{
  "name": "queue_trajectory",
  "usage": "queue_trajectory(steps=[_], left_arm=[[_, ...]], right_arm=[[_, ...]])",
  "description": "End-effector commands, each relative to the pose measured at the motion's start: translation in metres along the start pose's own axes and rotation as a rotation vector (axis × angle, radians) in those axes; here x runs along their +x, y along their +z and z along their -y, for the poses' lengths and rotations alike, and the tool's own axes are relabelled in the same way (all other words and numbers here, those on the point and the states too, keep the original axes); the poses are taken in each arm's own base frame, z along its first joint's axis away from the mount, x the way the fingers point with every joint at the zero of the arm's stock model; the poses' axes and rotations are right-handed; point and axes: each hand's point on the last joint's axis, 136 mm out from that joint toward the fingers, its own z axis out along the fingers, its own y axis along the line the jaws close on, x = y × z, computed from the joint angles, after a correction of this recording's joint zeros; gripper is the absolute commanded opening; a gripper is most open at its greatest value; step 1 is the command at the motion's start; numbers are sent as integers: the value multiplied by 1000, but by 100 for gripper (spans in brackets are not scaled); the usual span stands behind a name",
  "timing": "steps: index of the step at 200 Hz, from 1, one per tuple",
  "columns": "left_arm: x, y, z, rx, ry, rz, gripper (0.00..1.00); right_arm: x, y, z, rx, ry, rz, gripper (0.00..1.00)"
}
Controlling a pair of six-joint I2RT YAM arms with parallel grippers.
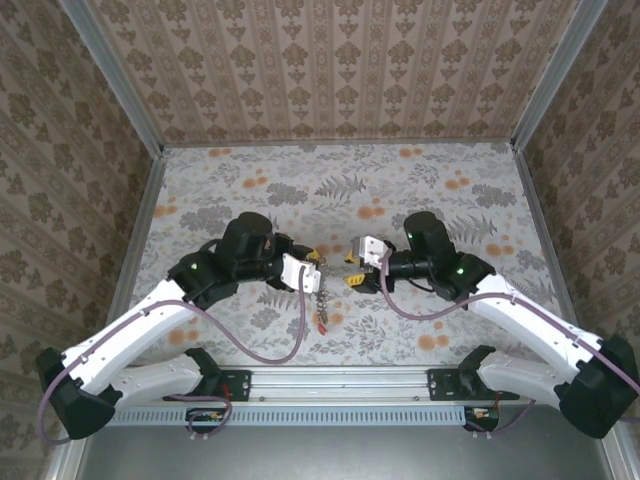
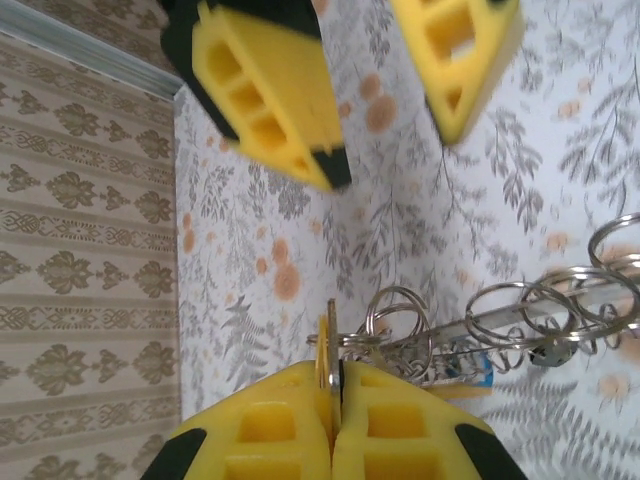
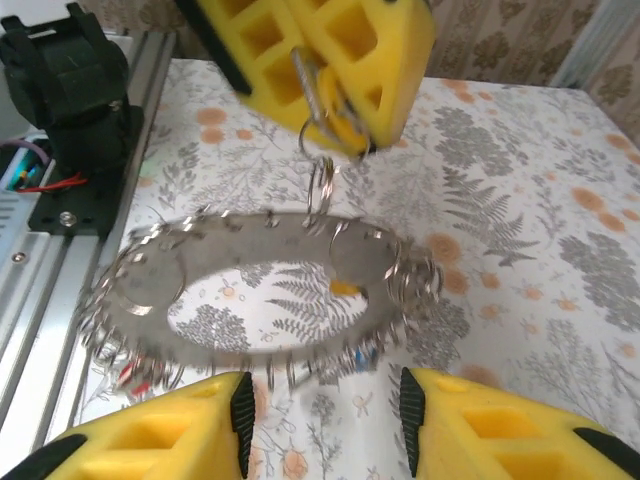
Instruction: Put the keys on the keyring
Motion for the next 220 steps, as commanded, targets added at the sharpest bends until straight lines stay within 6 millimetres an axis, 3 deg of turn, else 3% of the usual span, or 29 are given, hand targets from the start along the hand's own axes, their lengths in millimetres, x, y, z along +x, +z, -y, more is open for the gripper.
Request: queue_trajectory(steps=[1,26,35,39,43,68,106,150,172,192,220], left_arm=[[12,-11,-9,55,203,-90,0],[33,-8,-26,104,317,-219,0],[43,-8,-36,117,351,-278,0],[49,-7,-37,135,364,-306,0],[52,-9,-44,139,378,-333,0],[76,-13,-77,158,463,-509,0],[84,-15,-126,72,606,-596,0],[81,-10,-150,21,615,-585,0],[71,-11,-154,-9,553,-508,0],[75,-8,-149,-8,480,-488,0],[81,-10,-132,16,209,-363,0]], right_arm=[[3,-14,12,109,-17,-3,47],[7,-31,29,264,-15,-10,51],[8,-39,37,339,-12,-11,71],[10,-43,41,374,-12,-13,95],[9,-48,44,408,-13,-11,99],[8,-77,62,596,-24,3,99],[3,-116,79,813,-8,60,100],[1,-124,79,824,-2,81,100],[-3,-113,71,744,-4,107,100],[-2,-107,69,715,12,119,100],[-2,-106,70,717,23,130,100]])
